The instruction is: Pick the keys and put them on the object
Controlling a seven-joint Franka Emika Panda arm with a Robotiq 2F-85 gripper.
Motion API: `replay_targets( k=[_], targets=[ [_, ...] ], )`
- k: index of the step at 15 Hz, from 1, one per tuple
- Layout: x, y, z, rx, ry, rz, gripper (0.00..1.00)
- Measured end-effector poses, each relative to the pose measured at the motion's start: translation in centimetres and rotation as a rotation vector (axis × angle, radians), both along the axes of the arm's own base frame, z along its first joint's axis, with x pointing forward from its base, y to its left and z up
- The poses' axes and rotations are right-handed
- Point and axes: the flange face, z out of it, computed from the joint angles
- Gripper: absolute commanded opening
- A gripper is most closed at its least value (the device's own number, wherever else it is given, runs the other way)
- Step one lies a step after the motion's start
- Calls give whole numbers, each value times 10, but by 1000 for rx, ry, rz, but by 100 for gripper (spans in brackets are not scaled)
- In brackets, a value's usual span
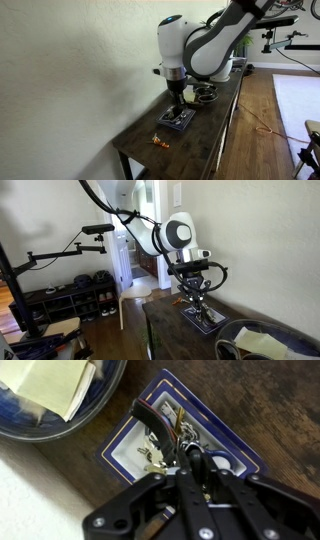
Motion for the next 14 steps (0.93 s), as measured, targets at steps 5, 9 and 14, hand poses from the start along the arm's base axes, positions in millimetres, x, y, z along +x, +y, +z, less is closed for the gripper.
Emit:
replay_targets(
  k=[5,9,14],
  targets=[
    [4,-13,-19,-4,9,-15,41],
    [6,-18,-18,-12,6,-18,76],
    [6,-12,-17,-10,4,-10,100]
  ],
)
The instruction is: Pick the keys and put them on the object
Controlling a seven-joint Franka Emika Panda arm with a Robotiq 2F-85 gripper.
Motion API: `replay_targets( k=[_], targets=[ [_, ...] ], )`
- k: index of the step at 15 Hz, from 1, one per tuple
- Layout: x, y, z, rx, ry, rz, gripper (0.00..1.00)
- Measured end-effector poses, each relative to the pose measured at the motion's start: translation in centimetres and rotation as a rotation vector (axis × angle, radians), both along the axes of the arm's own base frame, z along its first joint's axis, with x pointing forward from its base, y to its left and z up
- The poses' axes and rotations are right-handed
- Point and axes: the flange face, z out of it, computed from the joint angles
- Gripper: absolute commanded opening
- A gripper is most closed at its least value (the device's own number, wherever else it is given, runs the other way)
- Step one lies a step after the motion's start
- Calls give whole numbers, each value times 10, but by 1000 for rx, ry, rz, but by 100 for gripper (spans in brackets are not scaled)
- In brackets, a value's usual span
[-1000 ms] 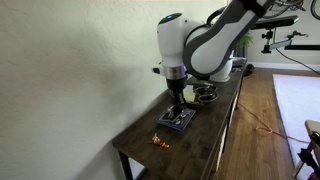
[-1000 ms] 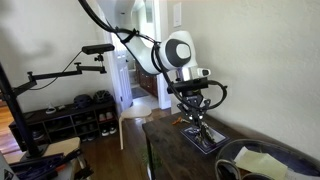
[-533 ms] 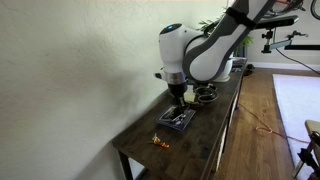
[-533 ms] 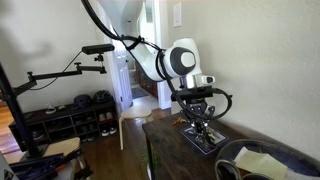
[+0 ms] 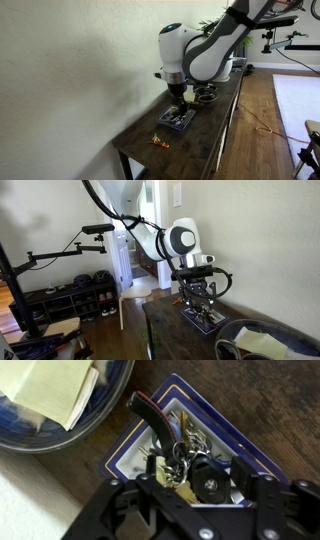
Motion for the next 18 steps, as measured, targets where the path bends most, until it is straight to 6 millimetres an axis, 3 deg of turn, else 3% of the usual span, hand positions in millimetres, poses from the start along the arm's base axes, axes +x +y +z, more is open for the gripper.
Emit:
replay_targets(
  k=[12,18],
  targets=[
    [2,30,23,33,-35,30,100],
    [-6,85,23,105,-9,87,100]
  ],
)
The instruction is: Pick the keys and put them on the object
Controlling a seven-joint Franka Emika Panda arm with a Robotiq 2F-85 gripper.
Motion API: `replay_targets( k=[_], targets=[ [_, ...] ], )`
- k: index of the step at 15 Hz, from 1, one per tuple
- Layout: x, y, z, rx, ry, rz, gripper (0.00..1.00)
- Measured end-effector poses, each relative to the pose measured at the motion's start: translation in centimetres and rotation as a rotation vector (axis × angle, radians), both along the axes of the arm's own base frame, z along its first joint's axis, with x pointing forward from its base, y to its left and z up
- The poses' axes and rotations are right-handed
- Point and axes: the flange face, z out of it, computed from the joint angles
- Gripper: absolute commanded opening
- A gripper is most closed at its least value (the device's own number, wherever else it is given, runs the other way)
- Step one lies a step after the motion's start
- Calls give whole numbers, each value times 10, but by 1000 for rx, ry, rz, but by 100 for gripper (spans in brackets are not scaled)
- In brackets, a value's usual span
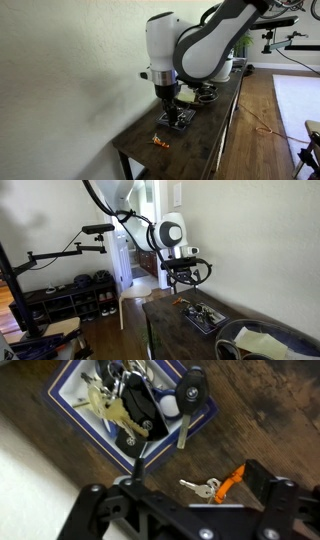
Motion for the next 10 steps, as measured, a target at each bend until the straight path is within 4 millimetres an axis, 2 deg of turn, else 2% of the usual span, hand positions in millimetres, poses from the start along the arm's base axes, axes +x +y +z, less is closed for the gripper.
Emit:
replay_targets(
  k=[4,10],
  targets=[
    [-6,28,-1,8,10,43,100],
    [-10,55,-13,26,36,111,100]
  ],
)
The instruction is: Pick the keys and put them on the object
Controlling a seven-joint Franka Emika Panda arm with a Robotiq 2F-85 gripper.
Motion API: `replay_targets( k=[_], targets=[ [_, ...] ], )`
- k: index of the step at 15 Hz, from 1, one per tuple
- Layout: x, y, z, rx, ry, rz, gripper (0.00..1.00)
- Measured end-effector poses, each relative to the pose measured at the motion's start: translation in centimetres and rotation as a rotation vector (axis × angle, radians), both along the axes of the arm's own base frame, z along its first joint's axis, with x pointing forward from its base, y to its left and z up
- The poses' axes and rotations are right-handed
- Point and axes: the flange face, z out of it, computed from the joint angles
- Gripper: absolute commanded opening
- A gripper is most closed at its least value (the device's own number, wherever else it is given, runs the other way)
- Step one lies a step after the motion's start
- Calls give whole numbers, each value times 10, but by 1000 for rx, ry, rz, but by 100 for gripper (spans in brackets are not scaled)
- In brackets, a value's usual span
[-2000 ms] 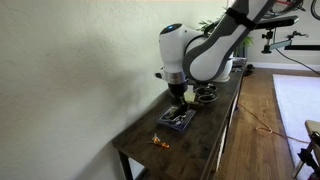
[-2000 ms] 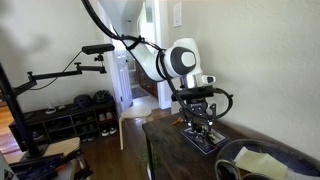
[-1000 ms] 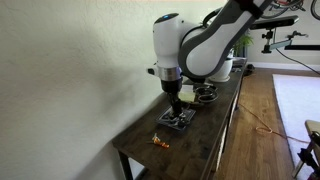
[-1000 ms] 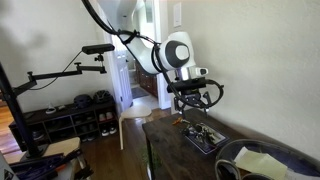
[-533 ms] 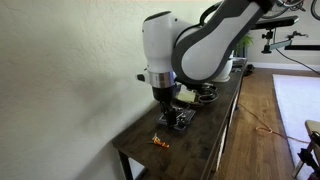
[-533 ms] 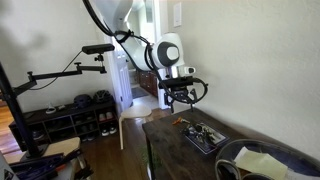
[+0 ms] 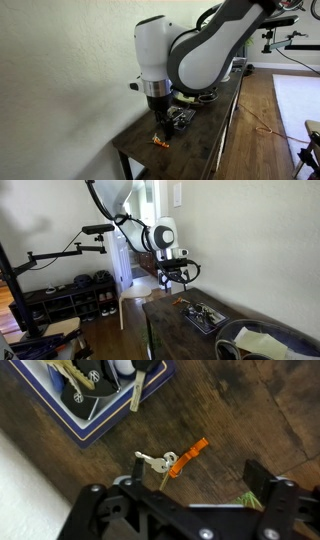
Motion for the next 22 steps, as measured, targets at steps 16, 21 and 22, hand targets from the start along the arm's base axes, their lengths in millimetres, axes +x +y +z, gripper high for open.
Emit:
replay_targets(
  k=[16,21,22],
  targets=[
    [40,-10,-48,21,38,100,47],
    [51,-13,-51,29,37,114,15],
    [51,-13,-50,29,38,116,8]
  ],
)
